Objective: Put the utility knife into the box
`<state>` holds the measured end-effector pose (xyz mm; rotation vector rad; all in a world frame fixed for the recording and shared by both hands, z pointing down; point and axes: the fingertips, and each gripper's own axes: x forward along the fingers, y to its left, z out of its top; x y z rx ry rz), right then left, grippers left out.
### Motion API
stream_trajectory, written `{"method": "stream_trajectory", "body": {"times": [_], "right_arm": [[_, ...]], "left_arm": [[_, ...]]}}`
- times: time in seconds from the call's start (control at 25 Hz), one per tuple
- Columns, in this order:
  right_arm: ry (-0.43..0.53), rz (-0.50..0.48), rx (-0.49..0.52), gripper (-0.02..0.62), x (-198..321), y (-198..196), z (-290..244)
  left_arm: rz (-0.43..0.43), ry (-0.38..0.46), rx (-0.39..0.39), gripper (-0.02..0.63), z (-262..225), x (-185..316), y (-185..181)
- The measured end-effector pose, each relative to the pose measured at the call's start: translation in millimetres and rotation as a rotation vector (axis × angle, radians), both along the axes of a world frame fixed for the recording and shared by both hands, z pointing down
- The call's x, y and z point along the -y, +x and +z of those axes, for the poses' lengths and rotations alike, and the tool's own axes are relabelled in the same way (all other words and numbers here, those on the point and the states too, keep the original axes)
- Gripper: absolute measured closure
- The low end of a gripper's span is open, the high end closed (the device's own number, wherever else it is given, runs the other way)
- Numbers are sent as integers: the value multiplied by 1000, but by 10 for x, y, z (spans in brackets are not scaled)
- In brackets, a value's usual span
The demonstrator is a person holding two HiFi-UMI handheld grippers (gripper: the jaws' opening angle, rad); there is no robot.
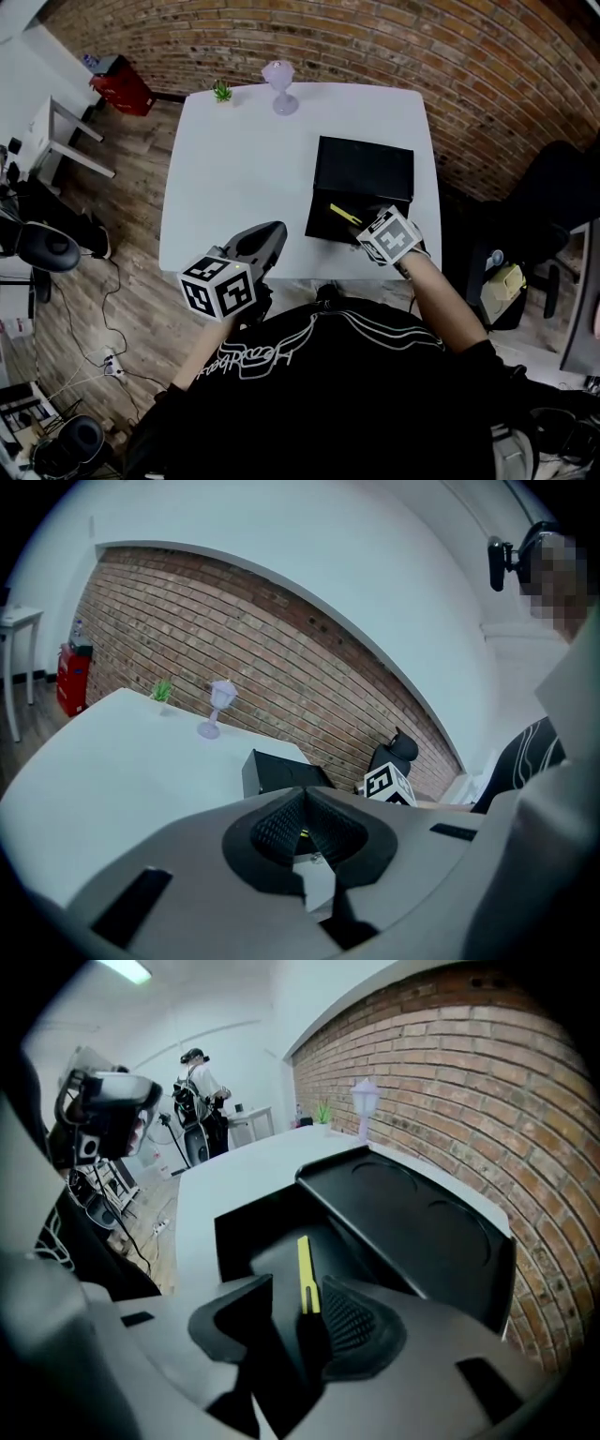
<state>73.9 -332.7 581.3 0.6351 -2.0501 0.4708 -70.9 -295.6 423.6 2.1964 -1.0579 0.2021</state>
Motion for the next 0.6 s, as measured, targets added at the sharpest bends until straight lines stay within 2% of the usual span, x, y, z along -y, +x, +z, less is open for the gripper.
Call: {"method": "stream_trajectory", "body": {"times": [0.2,0.32,0.4,0.48,0.6], "right_arm": [[29,60,230,397,-240,-97,-470],[66,80,370,400,-391,-144,-818],[84,101,466,424,-487,-151,-1056],[114,127,549,479,-540,-147,-1292],[203,164,625,542,-567,-103,-1616]], "left_arm": [[41,11,-12,574,-49,-140,114],[67,22,-22,574,-89,-227,171],[79,28,-34,574,-117,-281,208],[89,32,-47,574,-157,-317,244],[129,52,-64,574,-258,-378,355]]}}
